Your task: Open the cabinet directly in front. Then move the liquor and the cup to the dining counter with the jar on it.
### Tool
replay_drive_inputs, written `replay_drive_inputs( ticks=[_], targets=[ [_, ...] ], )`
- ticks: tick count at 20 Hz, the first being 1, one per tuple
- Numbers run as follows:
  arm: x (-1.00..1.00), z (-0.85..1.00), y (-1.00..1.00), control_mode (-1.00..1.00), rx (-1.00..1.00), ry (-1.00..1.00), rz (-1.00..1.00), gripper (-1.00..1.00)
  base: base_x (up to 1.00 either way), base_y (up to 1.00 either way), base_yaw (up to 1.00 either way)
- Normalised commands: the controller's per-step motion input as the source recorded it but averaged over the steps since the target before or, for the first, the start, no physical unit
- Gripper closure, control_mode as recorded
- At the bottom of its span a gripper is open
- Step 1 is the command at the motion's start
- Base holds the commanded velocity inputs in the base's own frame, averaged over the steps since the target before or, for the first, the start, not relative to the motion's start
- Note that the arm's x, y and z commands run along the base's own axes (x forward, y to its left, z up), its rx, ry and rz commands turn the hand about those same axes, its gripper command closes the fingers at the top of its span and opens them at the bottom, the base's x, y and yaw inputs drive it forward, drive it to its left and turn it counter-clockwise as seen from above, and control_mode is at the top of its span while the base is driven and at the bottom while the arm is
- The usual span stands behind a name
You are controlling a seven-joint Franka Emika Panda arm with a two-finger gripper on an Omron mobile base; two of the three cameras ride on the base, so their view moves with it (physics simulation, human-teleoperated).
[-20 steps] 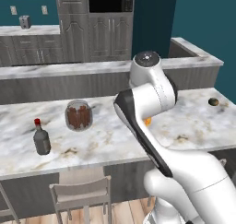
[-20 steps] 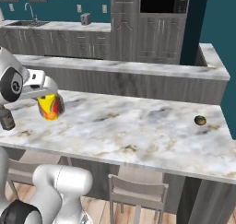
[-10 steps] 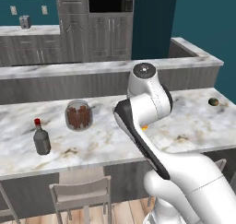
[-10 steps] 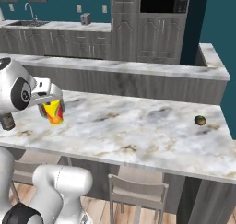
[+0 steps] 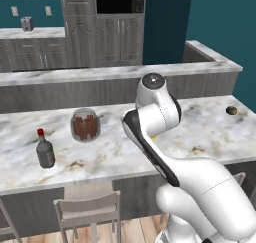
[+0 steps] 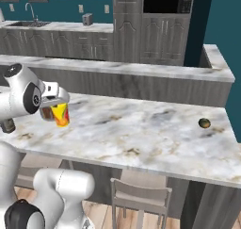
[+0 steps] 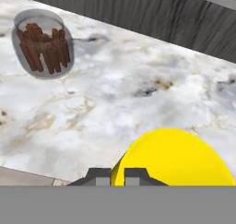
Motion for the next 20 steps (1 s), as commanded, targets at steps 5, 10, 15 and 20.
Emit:
replay_drive_inputs(
  ticks=[5, 10, 15, 20],
  targets=[
    [0.39, -0.18, 0.00, -1.00, 0.00, 0.00, 0.00, 1.00, 0.00, 0.00, 0.00],
    [0.34, -0.17, 0.00, -1.00, 0.00, 0.00, 0.00, 1.00, 0.00, 0.00, 0.00],
    [0.31, -0.22, 0.00, -1.00, 0.00, 0.00, 0.00, 1.00, 0.00, 0.00, 0.00],
    [0.28, -0.32, 0.00, -1.00, 0.00, 0.00, 0.00, 1.00, 0.00, 0.00, 0.00]
  ],
)
